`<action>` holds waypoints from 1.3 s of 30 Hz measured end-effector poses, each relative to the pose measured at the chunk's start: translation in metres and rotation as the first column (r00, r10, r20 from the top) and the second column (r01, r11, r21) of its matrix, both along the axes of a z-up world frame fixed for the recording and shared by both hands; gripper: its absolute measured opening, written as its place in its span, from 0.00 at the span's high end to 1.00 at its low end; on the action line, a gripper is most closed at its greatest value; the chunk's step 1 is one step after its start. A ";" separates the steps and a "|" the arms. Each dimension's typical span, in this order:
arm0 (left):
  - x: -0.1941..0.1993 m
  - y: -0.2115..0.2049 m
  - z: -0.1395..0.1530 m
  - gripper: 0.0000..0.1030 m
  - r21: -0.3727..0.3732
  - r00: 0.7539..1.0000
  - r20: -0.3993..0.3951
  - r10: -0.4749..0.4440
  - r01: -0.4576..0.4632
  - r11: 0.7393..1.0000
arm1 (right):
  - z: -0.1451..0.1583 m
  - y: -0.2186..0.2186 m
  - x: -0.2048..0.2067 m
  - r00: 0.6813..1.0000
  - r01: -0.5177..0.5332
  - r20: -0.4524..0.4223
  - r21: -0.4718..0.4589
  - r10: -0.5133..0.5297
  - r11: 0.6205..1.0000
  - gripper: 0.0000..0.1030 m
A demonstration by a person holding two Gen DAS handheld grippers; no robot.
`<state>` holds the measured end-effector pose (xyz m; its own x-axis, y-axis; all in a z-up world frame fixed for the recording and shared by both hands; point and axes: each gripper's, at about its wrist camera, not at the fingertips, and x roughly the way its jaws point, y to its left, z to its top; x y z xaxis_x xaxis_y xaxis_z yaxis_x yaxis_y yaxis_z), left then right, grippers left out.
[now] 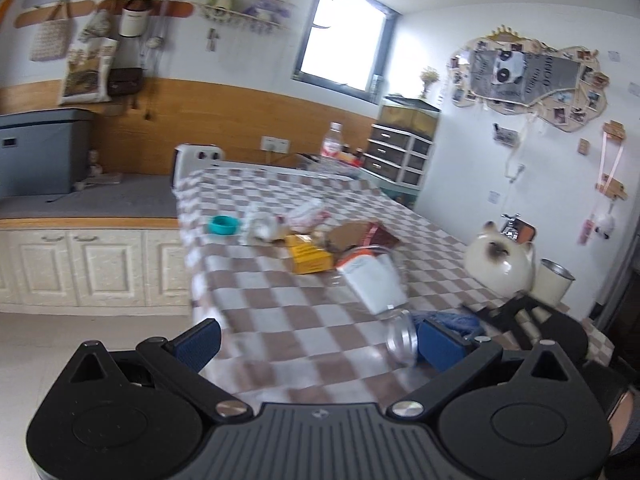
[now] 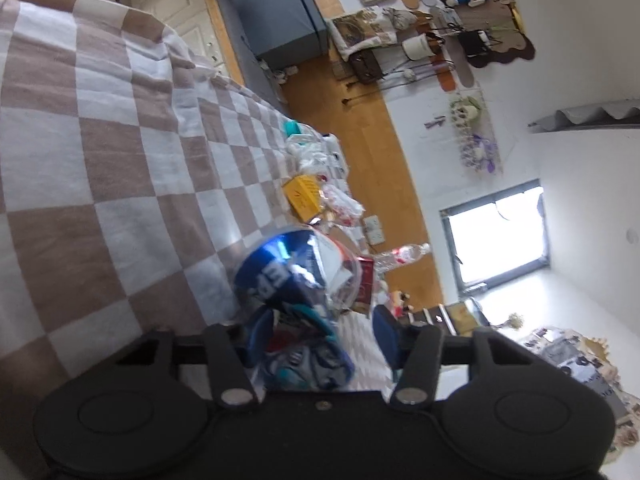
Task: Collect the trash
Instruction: 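Grasp the blue Pepsi can with the right gripper, then grasp the clear plastic cup with the left gripper while the right holds the can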
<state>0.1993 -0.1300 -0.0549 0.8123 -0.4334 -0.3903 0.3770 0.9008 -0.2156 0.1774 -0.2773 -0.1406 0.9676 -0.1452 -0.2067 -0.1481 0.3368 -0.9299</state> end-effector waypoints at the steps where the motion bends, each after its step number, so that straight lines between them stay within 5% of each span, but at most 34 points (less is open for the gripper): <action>1: 0.005 -0.006 0.000 0.00 -0.001 1.000 -0.003 -0.008 0.008 1.000 | -0.001 -0.002 0.002 1.000 -0.001 -0.008 0.012 0.001 1.000 0.57; 4: 0.020 -0.024 -0.002 0.00 -0.002 0.999 -0.009 -0.030 0.030 1.000 | -0.003 -0.010 0.009 1.000 0.000 -0.028 0.042 0.001 0.999 0.69; 10: 0.051 -0.050 -0.002 0.00 0.030 0.999 -0.006 -0.052 0.052 0.998 | 0.007 -0.031 0.020 0.999 0.015 -0.040 0.157 -0.008 0.987 0.72; 18: 0.113 -0.084 -0.003 0.00 0.056 0.988 -0.036 -0.147 0.149 0.987 | 0.046 -0.078 0.036 0.997 0.066 -0.067 0.436 -0.041 0.898 0.73; 21: 0.151 -0.098 -0.011 0.00 0.010 0.968 -0.108 -0.225 0.227 0.974 | 0.048 -0.087 0.036 0.997 0.072 -0.071 0.483 -0.042 0.873 0.73; 26: 0.206 -0.111 -0.035 0.00 -0.077 0.949 -0.218 -0.228 0.216 0.973 | 0.048 -0.095 0.035 0.995 0.078 -0.093 0.531 -0.033 0.844 0.74; 31: 0.227 -0.118 -0.061 0.00 -0.050 0.950 -0.258 -0.175 0.168 0.985 | 0.046 -0.106 0.032 0.994 0.091 -0.099 0.543 -0.044 0.835 0.74; 34: 0.221 -0.120 -0.060 0.00 -0.125 0.919 -0.293 -0.263 0.236 0.964 | 0.048 -0.116 0.030 0.993 0.104 -0.099 0.548 -0.059 0.830 0.74; 39: 0.196 -0.140 -0.062 0.00 -0.232 0.824 -0.335 -0.457 0.397 0.888 | 0.050 -0.133 0.021 0.989 0.149 -0.102 0.544 -0.111 0.825 0.75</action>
